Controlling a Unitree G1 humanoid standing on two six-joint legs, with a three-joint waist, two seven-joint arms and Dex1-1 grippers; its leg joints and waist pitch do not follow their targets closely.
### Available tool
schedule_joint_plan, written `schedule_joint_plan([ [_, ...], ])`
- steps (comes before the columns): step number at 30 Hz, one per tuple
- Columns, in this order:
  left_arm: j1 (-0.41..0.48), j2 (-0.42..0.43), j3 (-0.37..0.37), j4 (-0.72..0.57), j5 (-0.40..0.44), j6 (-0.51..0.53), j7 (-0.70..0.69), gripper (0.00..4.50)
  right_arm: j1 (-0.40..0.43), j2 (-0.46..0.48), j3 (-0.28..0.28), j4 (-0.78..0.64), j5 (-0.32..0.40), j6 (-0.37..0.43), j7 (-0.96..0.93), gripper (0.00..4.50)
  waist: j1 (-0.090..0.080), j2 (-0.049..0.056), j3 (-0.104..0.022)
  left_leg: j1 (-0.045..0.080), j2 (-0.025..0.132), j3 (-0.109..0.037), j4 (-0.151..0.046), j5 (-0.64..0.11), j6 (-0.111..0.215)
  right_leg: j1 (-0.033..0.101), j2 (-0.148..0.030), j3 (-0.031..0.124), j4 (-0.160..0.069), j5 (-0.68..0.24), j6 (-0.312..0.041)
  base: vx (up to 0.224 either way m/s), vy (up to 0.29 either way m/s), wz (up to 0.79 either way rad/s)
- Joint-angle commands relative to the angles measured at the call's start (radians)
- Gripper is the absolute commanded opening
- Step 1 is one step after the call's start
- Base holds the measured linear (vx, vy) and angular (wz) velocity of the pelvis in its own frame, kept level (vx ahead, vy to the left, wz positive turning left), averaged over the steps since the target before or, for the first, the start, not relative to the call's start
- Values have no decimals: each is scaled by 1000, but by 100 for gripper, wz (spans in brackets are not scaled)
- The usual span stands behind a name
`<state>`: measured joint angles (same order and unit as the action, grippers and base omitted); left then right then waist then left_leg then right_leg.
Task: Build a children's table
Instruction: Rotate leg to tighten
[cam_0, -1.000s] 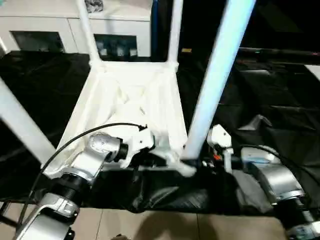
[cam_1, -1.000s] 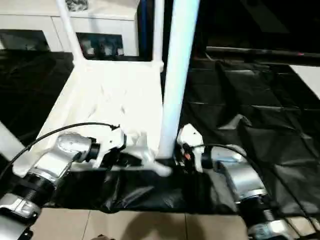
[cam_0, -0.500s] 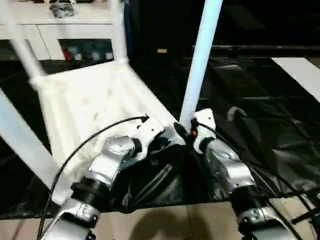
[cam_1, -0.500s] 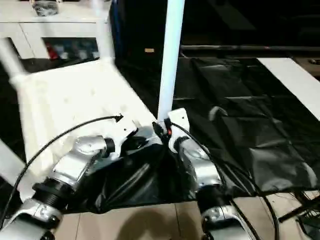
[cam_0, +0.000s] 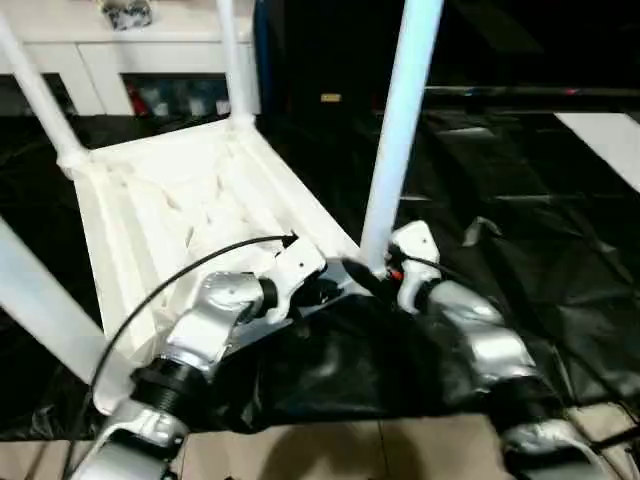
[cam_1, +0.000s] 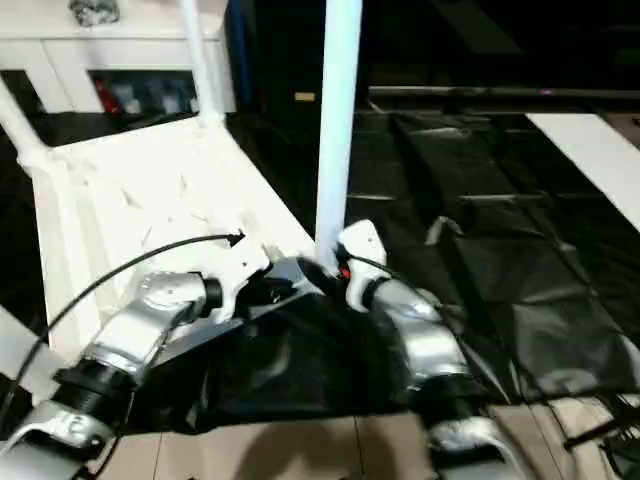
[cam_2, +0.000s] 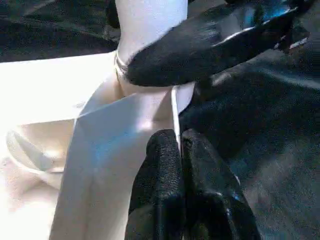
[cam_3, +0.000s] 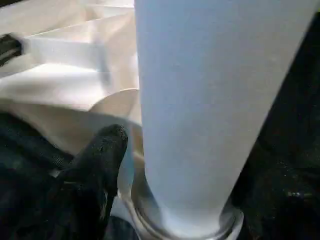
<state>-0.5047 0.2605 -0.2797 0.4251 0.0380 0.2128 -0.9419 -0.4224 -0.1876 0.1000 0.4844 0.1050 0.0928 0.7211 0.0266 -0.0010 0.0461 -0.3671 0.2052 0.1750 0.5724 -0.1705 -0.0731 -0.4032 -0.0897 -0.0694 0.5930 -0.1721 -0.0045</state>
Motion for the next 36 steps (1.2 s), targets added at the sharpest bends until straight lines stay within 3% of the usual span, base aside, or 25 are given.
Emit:
schedule_joint_plan([
  [1, 2, 9, -42, -25, -4, -31, -79, 0, 19, -7, 54, -19, 20, 15, 98, 328, 2, 5, -65, 4, 19, 1, -60, -249, 51, 51, -40, 40, -65, -148, -226, 0, 0, 0],
  [2, 0, 47, -49, -26, -15, -47, -152, 0, 38, -68, 69, -63, 36, 26, 209, 328, 10, 5, -63, 5, 19, 2, -61, -237, 60, 53, -40, 40, -64, -139, -235, 0, 0, 0],
  [5, -4, 84, -61, -25, -30, -70, -231, 0, 55, -127, 91, -103, 51, 43, 309, 328, 19, 6, -60, 9, 22, 2, -64, -254, 60, 52, -40, 40, -65, -166, -236, 0, 0, 0],
  [10, -30, 129, -83, 4, -37, -101, -323, 0, 65, -195, 120, -134, 61, 61, 418, 328, 33, 7, -57, 18, 26, 5, -68, -304, 31, 45, -41, 42, -71, -241, -223, 0, 0, 0],
  [19, -58, 151, -89, 40, -36, -120, -381, 0, 56, -222, 149, -153, 61, 71, 483, 328, 38, 1, -61, 12, 24, 5, -64, -258, 33, 49, -44, 42, -65, -221, -222, 0, 0, 0],
  [25, -55, 157, -89, 42, -41, -122, -390, 0, 44, -214, 153, -148, 64, 81, 489, 261, 39, 0, -62, 12, 25, 6, -62, -237, 38, 49, -44, 41, -62, -208, -229, 0, 0, 0],
  [36, -50, 154, -87, 49, -34, -129, -381, 0, 60, -209, 158, -165, 68, 91, 491, 213, 39, -2, -62, 11, 24, 6, -61, -237, 36, 50, -44, 41, -62, -217, -223, 0, 0, 0],
])
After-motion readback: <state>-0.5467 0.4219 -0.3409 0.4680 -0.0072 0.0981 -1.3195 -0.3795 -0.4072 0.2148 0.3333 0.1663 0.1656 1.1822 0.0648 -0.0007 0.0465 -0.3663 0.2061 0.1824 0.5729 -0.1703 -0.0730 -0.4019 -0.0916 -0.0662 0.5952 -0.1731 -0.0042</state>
